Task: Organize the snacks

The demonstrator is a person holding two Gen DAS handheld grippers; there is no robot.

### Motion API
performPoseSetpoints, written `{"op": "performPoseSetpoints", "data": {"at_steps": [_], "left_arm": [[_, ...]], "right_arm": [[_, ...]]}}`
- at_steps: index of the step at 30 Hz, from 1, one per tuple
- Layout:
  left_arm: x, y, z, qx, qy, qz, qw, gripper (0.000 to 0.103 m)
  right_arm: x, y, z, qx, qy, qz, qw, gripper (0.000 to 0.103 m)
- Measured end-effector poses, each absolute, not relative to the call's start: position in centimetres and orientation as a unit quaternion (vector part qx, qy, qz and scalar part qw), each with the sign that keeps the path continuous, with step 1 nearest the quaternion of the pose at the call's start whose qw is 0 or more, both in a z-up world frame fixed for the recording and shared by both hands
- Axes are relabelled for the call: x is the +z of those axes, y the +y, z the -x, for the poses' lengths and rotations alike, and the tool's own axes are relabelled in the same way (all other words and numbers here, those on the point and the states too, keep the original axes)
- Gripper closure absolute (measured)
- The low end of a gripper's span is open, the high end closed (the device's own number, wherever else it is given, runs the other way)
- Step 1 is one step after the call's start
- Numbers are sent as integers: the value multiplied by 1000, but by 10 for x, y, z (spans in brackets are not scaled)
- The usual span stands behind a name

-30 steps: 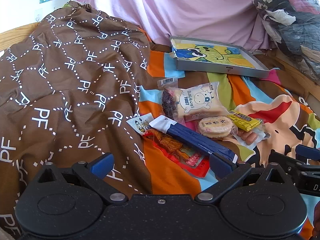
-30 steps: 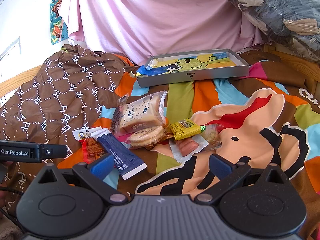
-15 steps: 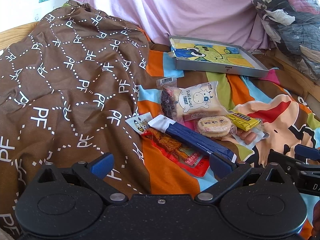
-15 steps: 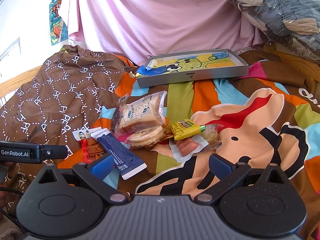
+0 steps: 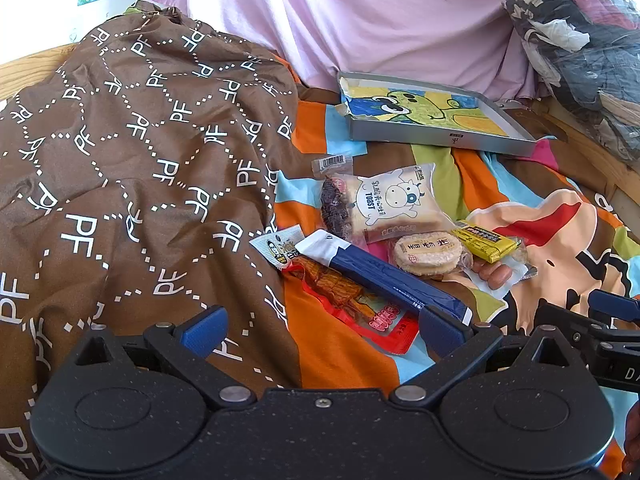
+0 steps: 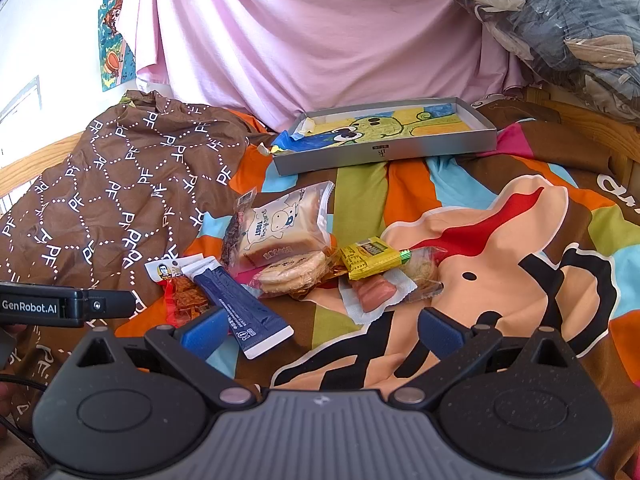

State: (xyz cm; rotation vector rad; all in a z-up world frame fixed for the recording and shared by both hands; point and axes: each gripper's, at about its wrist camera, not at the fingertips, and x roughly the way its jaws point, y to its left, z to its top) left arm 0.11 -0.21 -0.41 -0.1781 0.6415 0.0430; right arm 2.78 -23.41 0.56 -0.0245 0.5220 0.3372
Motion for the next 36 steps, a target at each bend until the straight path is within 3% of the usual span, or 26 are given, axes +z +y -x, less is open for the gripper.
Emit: {"op": "performPoseSetpoints", "data": {"at_steps": [19, 30, 36], "left_arm": [[9, -14, -13, 6, 320, 35, 947, 2], [3, 7, -80, -65, 394, 41, 916, 3], [-12, 13, -105, -90, 416, 65, 902, 4]], "right_arm": [[-4, -229, -44, 191, 288, 9, 939, 0], [-12, -187, -79, 278, 298, 136, 903, 0], [-24, -176, -96, 306, 323, 139, 885, 0]]}}
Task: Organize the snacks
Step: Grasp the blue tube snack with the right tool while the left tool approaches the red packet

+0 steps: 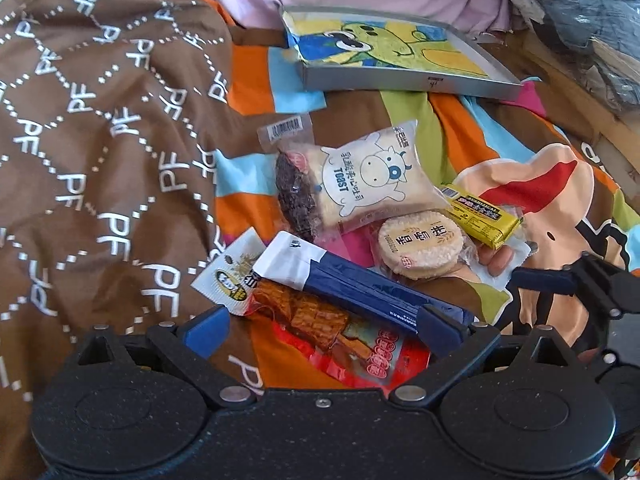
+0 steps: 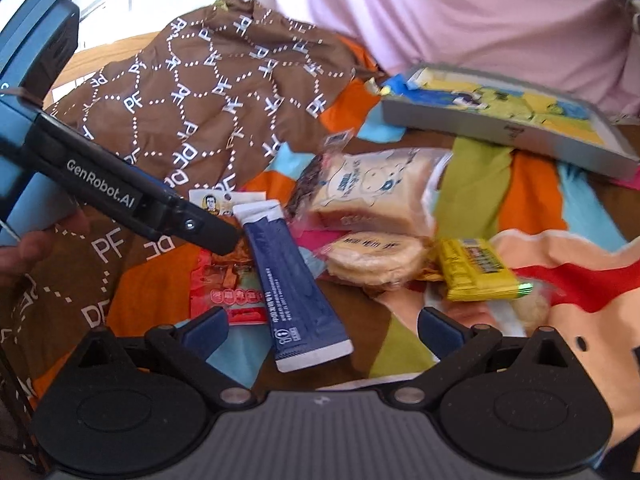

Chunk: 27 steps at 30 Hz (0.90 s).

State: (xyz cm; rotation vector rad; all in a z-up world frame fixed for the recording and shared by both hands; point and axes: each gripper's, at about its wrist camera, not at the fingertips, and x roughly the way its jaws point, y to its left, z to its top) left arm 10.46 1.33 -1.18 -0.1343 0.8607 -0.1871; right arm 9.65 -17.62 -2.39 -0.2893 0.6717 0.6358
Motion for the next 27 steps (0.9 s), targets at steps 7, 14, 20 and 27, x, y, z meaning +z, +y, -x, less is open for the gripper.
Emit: {"op": "performPoseSetpoints", "data": {"at_steps": [7, 14, 20, 27], "left_arm": [[-23, 25, -107, -120, 411, 90, 899, 4], [-29, 27, -111, -158, 408, 124, 891, 7], [-36, 29, -114, -157, 426, 150, 878, 7], [-42, 30, -112, -127, 453, 150, 870, 10]], "right_arm": [[-38, -166, -110, 325, 332, 140, 874, 11], [-41, -150, -124, 346, 338, 141, 864, 32], [-45, -145, -134, 327, 353, 125, 868, 52], [-43, -152, -112, 278, 339, 123, 890, 62]]}}
